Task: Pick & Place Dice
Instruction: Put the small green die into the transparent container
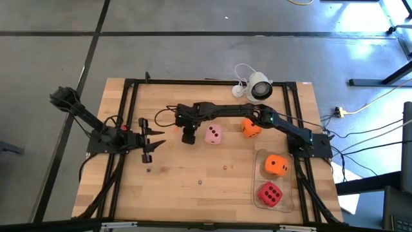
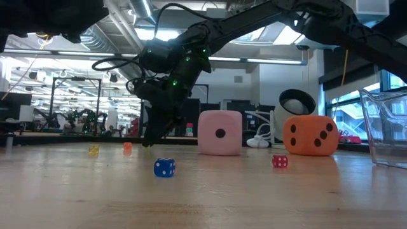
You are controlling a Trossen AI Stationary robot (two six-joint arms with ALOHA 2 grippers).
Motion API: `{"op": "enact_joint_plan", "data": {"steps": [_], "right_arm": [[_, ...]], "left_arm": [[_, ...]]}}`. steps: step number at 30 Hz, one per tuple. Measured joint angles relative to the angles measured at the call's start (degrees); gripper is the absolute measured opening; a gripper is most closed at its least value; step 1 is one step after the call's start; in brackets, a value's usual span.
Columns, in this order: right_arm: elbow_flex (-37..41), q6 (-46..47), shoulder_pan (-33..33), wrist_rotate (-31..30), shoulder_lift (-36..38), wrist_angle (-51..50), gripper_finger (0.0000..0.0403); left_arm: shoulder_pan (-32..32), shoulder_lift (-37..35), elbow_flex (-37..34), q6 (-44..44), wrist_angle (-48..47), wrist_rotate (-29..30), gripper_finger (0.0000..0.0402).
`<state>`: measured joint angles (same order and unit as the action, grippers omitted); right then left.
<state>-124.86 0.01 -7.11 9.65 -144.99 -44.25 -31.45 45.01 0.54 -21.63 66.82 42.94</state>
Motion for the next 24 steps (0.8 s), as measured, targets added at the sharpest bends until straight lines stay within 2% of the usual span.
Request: {"op": "enact_joint_plan", "data": {"steps": [9, 17, 20, 24], "right_arm": [[0.0, -0.3, 1.3, -1.4, 5.3, -1.9, 0.0051], [0.0, -2.4, 3.6, -11.8, 13.1, -2.9, 0.0051], [0.0, -2.4, 4.5, -14.3, 16.4, -4.4, 0.0051], [0.0, -2.2, 7.3, -20.7, 20.7, -8.3, 0.0051]], "left_arm": [[0.0, 0.0, 0.0, 0.0, -0.2, 1.2, 0.0143], [0.0, 0.0, 0.0, 0.1, -0.3, 2.0, 0.0143], [0.0, 0.0, 0.0, 0.1, -0.4, 2.6, 0.0143], [0.0, -0.1, 0.0, 1.1, -0.8, 2.8, 0.0143]]}}
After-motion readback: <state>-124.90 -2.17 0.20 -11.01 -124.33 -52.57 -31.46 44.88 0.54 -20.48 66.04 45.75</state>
